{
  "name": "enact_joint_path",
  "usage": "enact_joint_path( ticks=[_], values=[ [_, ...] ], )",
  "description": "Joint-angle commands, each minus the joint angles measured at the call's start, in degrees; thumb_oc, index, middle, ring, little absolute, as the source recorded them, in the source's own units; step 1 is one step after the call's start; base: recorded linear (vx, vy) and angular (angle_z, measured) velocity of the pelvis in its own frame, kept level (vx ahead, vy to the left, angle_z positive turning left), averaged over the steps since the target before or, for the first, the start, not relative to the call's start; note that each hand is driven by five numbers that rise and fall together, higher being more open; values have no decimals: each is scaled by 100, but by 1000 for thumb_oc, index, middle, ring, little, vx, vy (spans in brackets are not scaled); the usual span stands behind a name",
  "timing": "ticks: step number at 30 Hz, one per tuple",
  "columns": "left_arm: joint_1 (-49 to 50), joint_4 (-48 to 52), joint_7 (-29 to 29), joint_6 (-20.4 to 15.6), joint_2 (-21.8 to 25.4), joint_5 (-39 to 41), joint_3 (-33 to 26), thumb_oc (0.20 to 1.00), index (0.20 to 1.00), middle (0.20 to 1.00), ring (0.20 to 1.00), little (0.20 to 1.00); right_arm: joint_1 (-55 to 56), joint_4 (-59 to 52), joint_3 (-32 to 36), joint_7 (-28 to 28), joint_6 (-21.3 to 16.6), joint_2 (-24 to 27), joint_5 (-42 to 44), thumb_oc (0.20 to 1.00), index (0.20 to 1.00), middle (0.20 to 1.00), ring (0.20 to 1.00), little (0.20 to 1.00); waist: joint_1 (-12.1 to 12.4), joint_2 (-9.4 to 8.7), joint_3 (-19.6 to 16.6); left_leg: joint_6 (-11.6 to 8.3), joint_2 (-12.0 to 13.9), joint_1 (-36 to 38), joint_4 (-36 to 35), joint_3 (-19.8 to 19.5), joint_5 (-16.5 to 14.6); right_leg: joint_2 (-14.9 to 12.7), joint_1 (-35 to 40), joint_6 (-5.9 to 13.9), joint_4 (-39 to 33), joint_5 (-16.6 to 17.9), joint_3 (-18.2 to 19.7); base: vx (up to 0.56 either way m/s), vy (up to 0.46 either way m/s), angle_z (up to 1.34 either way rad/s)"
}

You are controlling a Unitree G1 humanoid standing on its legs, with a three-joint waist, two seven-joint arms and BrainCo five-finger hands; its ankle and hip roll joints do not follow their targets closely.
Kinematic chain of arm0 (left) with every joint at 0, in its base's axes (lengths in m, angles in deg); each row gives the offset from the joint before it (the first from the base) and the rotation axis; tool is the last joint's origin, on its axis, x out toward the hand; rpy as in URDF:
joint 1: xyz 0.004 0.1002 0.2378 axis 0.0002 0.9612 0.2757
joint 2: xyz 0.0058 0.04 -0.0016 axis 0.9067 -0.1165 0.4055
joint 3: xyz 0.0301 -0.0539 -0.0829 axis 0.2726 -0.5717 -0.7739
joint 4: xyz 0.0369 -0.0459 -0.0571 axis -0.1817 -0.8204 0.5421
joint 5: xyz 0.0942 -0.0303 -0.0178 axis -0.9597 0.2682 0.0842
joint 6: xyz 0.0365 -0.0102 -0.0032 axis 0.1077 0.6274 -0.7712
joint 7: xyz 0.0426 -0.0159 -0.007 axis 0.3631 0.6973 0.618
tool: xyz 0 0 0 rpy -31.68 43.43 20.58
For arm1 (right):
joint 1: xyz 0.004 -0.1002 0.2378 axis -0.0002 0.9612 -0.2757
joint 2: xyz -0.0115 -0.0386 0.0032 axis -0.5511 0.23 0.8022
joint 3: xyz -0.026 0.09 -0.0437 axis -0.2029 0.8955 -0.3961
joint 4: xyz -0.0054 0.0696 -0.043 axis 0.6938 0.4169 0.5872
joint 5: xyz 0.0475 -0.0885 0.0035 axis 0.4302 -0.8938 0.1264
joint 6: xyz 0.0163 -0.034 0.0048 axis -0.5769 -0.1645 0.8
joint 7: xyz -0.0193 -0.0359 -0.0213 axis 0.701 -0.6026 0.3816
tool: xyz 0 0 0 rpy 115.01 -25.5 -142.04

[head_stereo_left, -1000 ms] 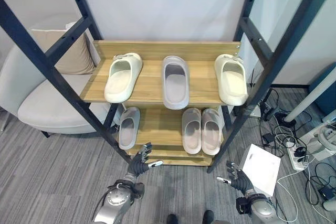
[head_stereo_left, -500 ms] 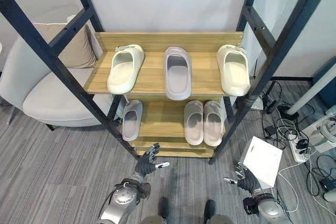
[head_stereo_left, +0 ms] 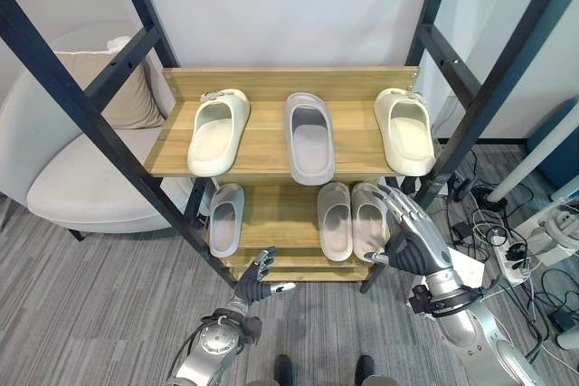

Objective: Arrange the slippers neatly on the shoe rack.

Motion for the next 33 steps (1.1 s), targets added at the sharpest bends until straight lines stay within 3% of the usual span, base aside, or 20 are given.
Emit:
enact_joint_path(
  ticks=[1,10,13,22,33],
  values=[
    [-335,35,120,-438,-117,-137,82,1000,1000,1000,1000,1000,-1014,-103,-219,713,-13,315,-436,1000,1000,1000,1000,1000,136,81,-10,153,91,454,3,-175,-1160,170,704,108,177,-1283,-98,38,7,-4],
    [-321,12,-7,-496,-88,88,141,1000,1000,1000,1000,1000,-3099,875,-68,1227,422,228,-397,1000,1000,1000,1000,1000,463,11,-55,182,29,473,3,-315,-1174,176,753,98,183,-1259,-152,37,19,3],
    [-261,-5,-195,-513,38,248,117,1000,1000,1000,1000,1000,-4068,1810,11,1424,706,414,-245,1000,1000,1000,1000,1000,792,-99,-68,192,-23,442,3,-458,-1172,172,771,121,202,-1235,-261,67,30,19],
    [-236,-15,-352,-507,184,342,80,1000,1000,1000,1000,1000,-4785,2910,2,1559,863,568,239,1000,1000,1000,1000,1000,1144,-237,-7,206,-104,301,3,-676,-1149,145,760,168,197,-1205,-478,45,31,19],
    [-391,61,-277,-540,272,519,104,1000,1000,1000,1000,1000,-5597,4341,-437,1408,899,205,1070,1000,1000,1000,1000,1000,1579,-346,189,244,-225,-89,45,-898,-1091,71,608,239,104,-1045,-777,31,45,9]
  ],
)
